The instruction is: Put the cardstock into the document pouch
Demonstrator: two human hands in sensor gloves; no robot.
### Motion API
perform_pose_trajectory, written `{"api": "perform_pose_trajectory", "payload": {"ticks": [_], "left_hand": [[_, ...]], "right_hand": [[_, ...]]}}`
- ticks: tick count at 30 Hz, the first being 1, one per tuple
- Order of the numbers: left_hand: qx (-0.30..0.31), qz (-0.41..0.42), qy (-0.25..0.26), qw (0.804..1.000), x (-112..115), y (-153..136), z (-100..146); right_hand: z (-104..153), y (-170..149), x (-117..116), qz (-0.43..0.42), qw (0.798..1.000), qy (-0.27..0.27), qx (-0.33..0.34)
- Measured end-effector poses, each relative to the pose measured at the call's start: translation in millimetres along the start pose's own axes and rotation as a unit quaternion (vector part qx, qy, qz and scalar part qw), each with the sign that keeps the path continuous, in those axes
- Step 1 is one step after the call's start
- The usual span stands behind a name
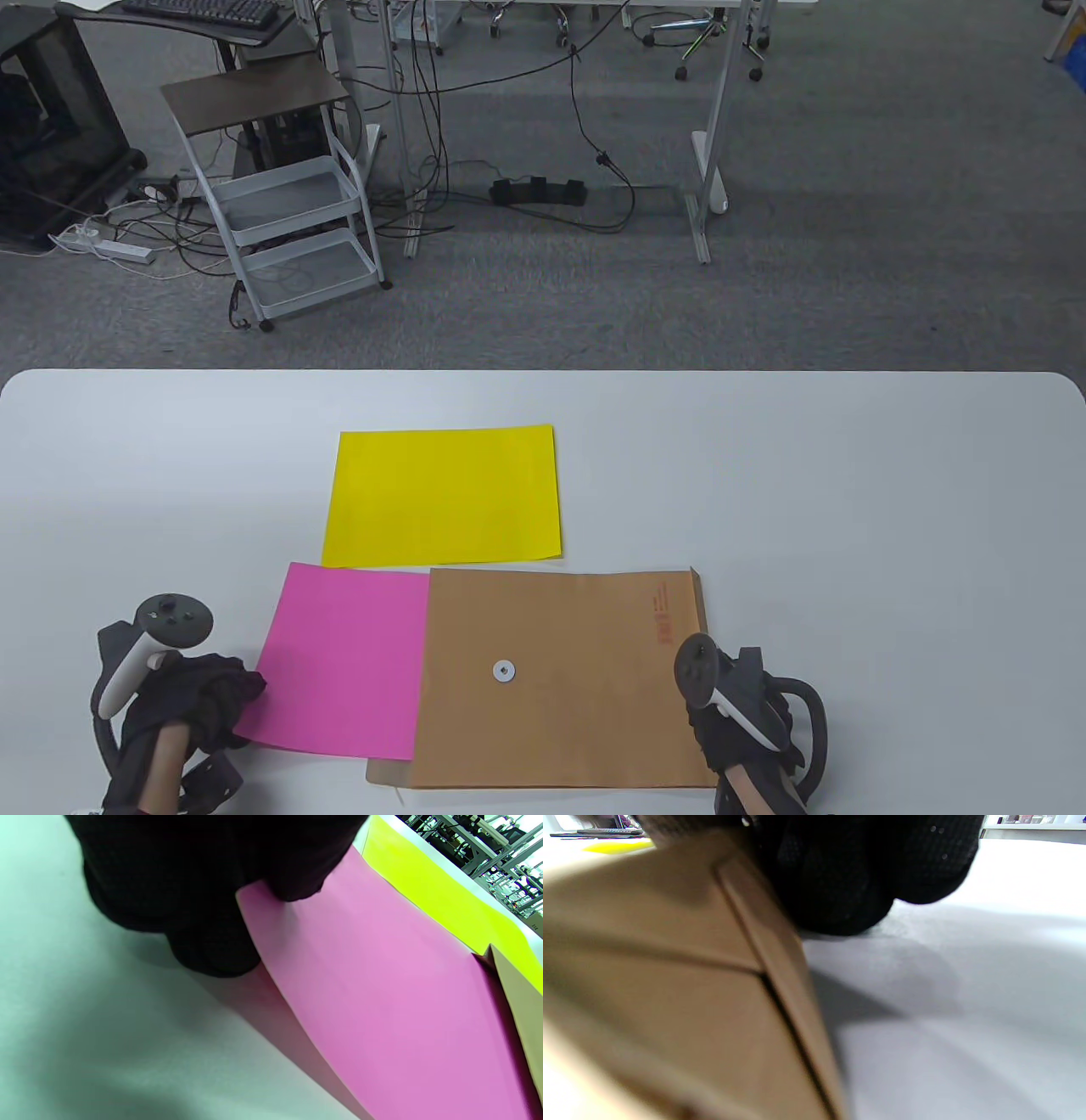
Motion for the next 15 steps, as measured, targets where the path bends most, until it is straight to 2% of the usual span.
{"api": "perform_pose_trajectory", "payload": {"ticks": [15], "left_hand": [[0.020,-0.020,-0.006,1.000,9.9,14.1,3.6]], "right_hand": [[0.0,0.0,0.0,0.000,1.000,0.000,0.000]]}}
Point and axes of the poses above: the tracker on the back of each hand, its own y axis roughly to the thumb side, its own z axis roughly from the fingertips to the wrist, x = y × z, the point moved 3 cm from there along -z, roughly from the wrist to the fingertips, and after that the axes turned 8 degrees about -x, right-handed, at the moved point
